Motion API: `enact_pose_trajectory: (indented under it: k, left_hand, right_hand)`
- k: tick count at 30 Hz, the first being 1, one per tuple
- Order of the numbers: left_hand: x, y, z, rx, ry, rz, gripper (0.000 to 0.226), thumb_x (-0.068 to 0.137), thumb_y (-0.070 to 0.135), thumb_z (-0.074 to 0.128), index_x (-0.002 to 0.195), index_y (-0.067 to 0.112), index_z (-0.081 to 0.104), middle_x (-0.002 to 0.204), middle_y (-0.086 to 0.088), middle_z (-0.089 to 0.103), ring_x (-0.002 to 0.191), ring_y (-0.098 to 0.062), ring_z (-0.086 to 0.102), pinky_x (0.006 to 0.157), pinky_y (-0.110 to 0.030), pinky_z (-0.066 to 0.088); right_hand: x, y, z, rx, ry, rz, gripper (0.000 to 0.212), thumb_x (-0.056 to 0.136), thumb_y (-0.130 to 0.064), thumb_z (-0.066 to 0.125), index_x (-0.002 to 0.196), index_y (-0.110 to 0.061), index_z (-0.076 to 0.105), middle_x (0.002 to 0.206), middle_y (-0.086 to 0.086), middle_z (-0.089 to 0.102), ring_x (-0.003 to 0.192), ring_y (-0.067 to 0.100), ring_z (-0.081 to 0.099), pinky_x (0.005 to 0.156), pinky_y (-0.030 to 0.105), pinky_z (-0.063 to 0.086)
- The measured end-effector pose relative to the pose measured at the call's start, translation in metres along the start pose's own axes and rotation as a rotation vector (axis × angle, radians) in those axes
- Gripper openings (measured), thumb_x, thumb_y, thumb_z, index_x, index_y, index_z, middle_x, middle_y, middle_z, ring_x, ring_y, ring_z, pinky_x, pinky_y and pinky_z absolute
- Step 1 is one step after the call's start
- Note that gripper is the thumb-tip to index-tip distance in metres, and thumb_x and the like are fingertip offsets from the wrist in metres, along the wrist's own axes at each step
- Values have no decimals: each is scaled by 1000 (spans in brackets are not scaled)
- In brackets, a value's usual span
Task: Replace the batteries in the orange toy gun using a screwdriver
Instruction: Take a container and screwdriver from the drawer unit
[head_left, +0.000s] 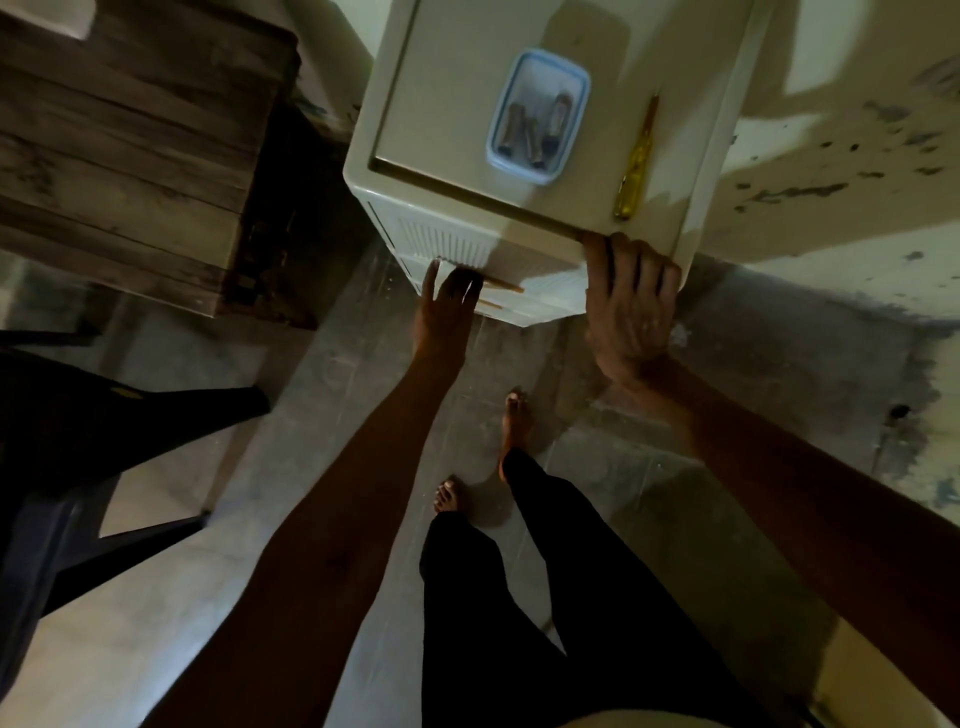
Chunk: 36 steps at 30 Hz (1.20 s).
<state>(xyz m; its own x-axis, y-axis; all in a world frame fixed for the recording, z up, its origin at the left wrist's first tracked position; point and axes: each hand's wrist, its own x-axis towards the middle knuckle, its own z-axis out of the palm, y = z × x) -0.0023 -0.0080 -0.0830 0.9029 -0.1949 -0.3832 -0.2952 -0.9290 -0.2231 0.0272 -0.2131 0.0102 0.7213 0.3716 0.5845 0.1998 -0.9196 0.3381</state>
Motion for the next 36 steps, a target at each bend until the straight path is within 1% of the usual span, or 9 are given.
enact_pose_trajectory:
  k: [3,7,10,12,16,18,22,32,36]
  left_hand:
    - [-3,0,-13,-242,45,-3,80,86,18,59,153,11,16,158,-12,23,147,-25,17,120,-48,5]
    - [-24,-5,-65,-891,55,-293,40,89,19,57,129,17,54,127,-9,61,119,-28,56,101,-43,46]
    - [-49,-12,-132,-1117,178,-472,19,93,31,53,108,23,62,97,7,67,85,-11,64,69,-24,48]
    - [-62,-13,-177,-1091,340,-499,12,92,30,56,100,26,63,86,13,63,71,-2,57,63,-20,41]
    - [-52,-21,-238,-997,658,-406,33,85,30,64,115,19,56,111,0,59,100,-14,55,80,-25,47]
    - [-27,-26,-250,-928,527,-410,64,76,39,71,129,14,46,127,-9,50,116,-22,47,92,-32,42]
    - [12,-28,-264,-901,250,-431,100,67,49,78,145,15,24,140,-11,39,129,-28,38,102,-43,39]
    - [-7,-79,-260,-1031,301,-609,89,69,36,78,141,14,32,129,-11,50,117,-26,53,93,-38,50]
    - [-54,-151,-240,-1106,389,-686,90,72,40,77,144,16,29,137,-10,46,125,-25,48,97,-35,45]
  right_hand:
    - [3,2,-7,32,-68,7,23,94,-24,56,116,-20,61,104,3,62,94,22,48,75,34,41]
    - [6,12,-36,418,-422,92,55,82,-31,63,133,-17,49,126,8,51,116,27,42,95,37,37]
    - [28,26,-59,760,-398,345,33,86,-29,63,116,-15,63,115,5,59,110,24,52,95,32,44]
    - [47,36,-62,932,-397,569,20,88,-24,62,106,-13,65,107,5,62,98,18,61,86,35,52]
    - [96,54,-55,943,-604,861,28,86,-35,66,103,-14,61,99,4,64,84,14,60,69,24,47]
    - [118,58,-46,855,-716,843,36,85,-43,67,101,-11,64,94,5,68,81,17,61,67,22,41]
    - [138,57,-26,753,-867,797,38,81,-44,69,97,-10,68,89,6,72,77,19,68,71,30,55]
    - [176,42,-47,874,-1071,621,31,79,-45,72,82,-15,69,80,-3,69,74,10,61,78,23,41]
    - [210,-18,-62,1076,-1122,533,26,80,-45,71,77,-19,70,73,-5,72,71,9,68,85,31,52]
